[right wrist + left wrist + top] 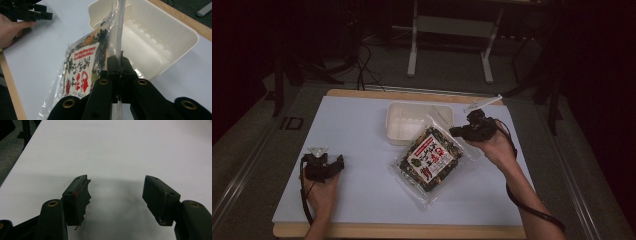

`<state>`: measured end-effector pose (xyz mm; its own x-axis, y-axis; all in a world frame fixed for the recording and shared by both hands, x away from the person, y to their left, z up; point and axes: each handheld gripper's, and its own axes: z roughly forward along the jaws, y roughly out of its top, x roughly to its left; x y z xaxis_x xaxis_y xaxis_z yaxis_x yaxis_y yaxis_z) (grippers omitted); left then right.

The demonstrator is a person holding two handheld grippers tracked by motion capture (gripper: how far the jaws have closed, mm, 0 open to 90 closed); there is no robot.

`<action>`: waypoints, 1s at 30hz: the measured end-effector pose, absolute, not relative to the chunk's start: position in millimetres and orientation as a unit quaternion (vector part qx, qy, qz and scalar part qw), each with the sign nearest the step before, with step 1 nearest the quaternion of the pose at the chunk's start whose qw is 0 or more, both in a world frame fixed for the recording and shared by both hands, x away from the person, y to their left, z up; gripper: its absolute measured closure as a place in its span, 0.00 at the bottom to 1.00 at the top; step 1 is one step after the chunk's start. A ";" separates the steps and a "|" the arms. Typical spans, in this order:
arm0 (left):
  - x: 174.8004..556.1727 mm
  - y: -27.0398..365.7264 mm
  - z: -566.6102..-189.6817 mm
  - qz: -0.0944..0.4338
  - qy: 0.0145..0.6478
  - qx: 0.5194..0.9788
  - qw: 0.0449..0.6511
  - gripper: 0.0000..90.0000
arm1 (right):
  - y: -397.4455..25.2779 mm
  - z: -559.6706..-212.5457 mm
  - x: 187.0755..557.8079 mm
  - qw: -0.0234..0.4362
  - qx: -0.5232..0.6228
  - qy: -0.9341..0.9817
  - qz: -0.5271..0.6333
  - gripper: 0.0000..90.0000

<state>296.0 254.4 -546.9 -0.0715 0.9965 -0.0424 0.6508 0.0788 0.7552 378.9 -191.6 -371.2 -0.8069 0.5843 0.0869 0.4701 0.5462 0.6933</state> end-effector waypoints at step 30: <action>296.3 254.6 -547.1 0.290 0.673 0.614 0.294 0.41 | -186.4 -328.7 371.8 0.094 0.260 0.879 0.388 0.99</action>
<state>296.3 254.6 -547.1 -0.0727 0.9965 -0.0401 0.6554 0.0780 0.7513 371.8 -186.4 -328.7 -0.8468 0.5307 0.0367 0.3849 0.5638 0.7307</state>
